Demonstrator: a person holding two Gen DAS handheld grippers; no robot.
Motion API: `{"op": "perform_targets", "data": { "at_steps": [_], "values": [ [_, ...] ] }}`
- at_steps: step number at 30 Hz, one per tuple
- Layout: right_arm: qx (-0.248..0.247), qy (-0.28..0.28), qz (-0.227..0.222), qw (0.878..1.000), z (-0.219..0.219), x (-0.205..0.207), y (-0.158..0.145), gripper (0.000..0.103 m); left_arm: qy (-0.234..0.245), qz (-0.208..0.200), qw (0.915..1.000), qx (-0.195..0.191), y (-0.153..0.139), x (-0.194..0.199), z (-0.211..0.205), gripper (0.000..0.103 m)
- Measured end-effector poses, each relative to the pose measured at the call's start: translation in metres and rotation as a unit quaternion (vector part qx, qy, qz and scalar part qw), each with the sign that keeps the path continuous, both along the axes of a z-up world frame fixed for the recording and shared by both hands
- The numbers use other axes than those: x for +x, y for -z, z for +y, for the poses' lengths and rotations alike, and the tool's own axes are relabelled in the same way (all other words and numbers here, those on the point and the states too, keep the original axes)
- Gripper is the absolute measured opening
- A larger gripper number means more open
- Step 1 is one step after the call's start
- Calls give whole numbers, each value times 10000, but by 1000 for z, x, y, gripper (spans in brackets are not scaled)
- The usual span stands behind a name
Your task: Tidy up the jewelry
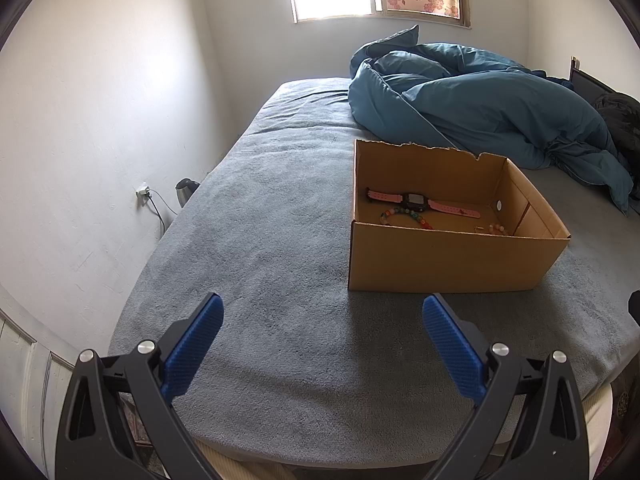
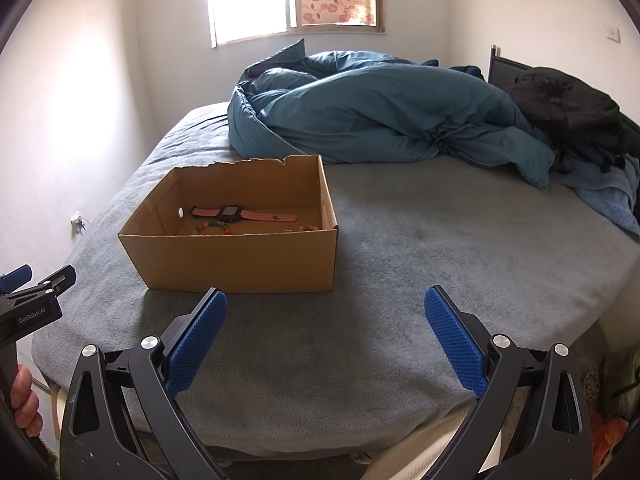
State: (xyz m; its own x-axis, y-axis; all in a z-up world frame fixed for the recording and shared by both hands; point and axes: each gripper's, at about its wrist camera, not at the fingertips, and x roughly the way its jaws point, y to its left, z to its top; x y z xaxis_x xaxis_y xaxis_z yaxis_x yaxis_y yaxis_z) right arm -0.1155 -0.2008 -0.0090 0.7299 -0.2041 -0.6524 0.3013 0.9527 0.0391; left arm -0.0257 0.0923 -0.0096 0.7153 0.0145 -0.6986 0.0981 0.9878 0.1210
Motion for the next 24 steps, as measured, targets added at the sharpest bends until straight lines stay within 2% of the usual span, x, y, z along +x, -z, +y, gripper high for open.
{"op": "perform_targets", "data": {
  "at_steps": [24],
  "values": [
    [1, 3, 0, 10000, 1, 0, 1, 95, -25, -1, 10000, -11, -1, 0, 2, 98]
  ]
}}
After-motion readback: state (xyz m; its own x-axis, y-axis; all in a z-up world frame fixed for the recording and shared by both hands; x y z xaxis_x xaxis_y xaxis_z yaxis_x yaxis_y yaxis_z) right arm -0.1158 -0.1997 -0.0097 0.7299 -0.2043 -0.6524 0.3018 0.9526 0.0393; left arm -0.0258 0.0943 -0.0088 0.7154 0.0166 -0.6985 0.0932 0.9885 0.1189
